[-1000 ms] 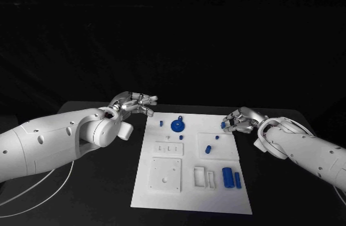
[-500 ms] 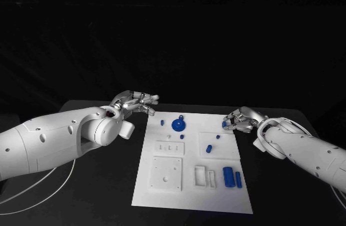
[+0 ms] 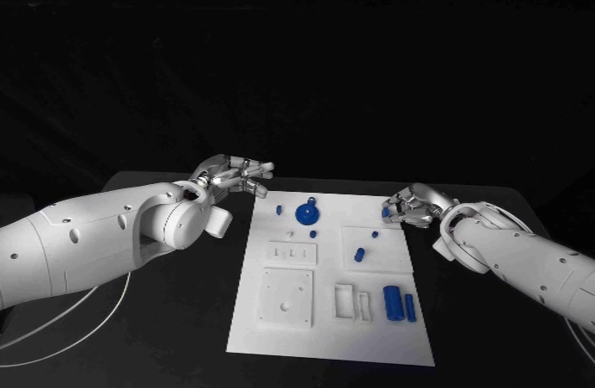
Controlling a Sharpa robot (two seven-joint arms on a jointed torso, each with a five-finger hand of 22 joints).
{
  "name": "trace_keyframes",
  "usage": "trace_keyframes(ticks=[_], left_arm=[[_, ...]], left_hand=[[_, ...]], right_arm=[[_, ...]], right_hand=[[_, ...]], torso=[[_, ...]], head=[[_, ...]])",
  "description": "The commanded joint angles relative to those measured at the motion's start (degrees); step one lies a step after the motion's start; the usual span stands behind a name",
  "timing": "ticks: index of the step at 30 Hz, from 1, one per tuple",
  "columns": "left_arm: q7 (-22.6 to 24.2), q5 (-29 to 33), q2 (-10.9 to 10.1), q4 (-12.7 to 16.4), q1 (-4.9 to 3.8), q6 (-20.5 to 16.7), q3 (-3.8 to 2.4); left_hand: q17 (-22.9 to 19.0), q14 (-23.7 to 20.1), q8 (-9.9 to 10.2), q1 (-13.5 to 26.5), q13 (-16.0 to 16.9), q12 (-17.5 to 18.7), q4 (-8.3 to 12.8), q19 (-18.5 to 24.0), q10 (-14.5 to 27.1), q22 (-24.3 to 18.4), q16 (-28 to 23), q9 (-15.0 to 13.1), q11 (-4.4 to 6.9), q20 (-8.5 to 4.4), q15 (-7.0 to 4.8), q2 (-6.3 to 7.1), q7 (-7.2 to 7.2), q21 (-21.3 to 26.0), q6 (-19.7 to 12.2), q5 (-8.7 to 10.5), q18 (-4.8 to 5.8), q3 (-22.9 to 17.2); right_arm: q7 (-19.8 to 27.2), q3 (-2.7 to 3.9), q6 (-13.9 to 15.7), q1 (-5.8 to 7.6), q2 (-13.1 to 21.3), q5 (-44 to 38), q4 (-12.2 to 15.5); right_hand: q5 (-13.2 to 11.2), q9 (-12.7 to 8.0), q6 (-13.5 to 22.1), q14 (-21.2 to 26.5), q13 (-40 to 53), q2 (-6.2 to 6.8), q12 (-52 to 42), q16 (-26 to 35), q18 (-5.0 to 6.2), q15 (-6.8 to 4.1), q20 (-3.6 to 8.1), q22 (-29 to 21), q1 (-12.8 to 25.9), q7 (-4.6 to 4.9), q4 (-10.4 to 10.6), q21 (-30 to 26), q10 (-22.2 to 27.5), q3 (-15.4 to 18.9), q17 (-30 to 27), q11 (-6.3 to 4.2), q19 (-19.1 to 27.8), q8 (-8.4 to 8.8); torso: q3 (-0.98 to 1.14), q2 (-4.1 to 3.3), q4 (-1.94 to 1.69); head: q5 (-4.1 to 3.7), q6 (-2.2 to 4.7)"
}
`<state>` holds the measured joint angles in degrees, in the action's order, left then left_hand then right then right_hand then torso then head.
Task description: Assemble the parts on the task board
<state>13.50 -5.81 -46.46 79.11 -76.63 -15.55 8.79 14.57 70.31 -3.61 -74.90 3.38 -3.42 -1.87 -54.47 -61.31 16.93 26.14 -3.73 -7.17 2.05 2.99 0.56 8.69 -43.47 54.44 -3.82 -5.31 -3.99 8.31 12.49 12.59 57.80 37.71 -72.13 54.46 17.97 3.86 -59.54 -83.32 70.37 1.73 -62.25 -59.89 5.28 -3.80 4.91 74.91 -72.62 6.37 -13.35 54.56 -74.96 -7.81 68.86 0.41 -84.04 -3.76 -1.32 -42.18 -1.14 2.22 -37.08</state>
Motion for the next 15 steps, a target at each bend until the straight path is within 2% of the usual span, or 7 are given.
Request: trace_keyframes(ticks=[1,4,8,15], left_arm=[[0.33,-0.17,0.13,0.14,-0.02,0.78,-0.04],[0.32,-0.17,0.12,0.15,-0.02,0.79,-0.04],[0.30,-0.17,0.12,0.17,-0.02,0.82,-0.04],[0.30,-0.18,0.13,0.20,-0.02,0.81,-0.04]], left_hand=[[-0.09,-0.35,0.01,-0.26,0.08,-0.06,0.33,0.36,0.46,-0.06,0.02,-0.07,0.09,-0.07,-0.03,-0.16,0.09,-0.31,-0.25,-0.37,0.01,-0.08],[-0.09,-0.35,0.01,-0.26,0.08,-0.06,0.33,0.36,0.46,-0.06,0.02,-0.07,0.09,-0.07,-0.03,-0.16,0.09,-0.31,-0.25,-0.37,0.01,-0.08],[-0.09,-0.35,0.01,-0.33,0.08,-0.06,0.37,0.37,0.46,-0.12,0.02,-0.07,0.10,-0.08,-0.04,-0.17,0.09,-0.34,-0.24,-0.37,0.02,-0.10],[-0.10,-0.37,0.01,-0.34,0.08,-0.05,0.38,0.40,0.52,-0.15,0.00,-0.07,0.13,-0.07,-0.05,-0.18,0.05,-0.34,-0.24,-0.39,0.02,-0.10]], right_arm=[[0.40,0.02,-0.62,-0.09,-0.09,0.12,-0.06],[0.32,0.02,-0.69,-0.13,-0.10,0.13,-0.12],[0.24,0.02,-0.73,-0.22,-0.16,0.09,-0.16],[-0.27,0.02,-0.09,-0.34,-0.33,-0.64,-0.10]], right_hand=[[-0.34,-0.02,-0.58,0.04,0.10,-0.03,-0.28,-0.05,-0.27,0.05,-0.11,6.91,0.39,-0.07,-0.06,0.30,0.05,-0.47,0.03,-0.32,-1.84,0.17],[-0.54,-0.01,-1.80,0.00,0.17,-0.36,-0.31,-0.03,-0.35,-0.11,0.04,6.91,0.54,-0.42,-0.32,0.35,0.04,-1.29,0.02,-0.56,-1.85,0.17],[-2.00,0.21,-4.14,-0.02,0.26,-0.81,-0.29,0.02,-0.48,-0.37,0.28,6.92,0.57,-1.00,-1.00,0.43,0.01,-3.33,0.04,-0.93,-1.82,0.11],[-5.63,0.80,-7.64,-0.03,0.47,-1.28,-0.25,0.12,-0.83,-0.84,0.79,6.91,0.42,-1.94,-1.97,0.46,-0.11,-6.57,0.13,-1.49,-1.76,0.14]], torso=[[-0.01,0.02,0.01],[0.03,0.01,0.05],[0.03,-0.01,0.04],[0.08,0.02,0.04]], head=[[0.01,-0.04],[0.00,-0.10],[-0.04,-0.14],[-0.06,-0.19]])
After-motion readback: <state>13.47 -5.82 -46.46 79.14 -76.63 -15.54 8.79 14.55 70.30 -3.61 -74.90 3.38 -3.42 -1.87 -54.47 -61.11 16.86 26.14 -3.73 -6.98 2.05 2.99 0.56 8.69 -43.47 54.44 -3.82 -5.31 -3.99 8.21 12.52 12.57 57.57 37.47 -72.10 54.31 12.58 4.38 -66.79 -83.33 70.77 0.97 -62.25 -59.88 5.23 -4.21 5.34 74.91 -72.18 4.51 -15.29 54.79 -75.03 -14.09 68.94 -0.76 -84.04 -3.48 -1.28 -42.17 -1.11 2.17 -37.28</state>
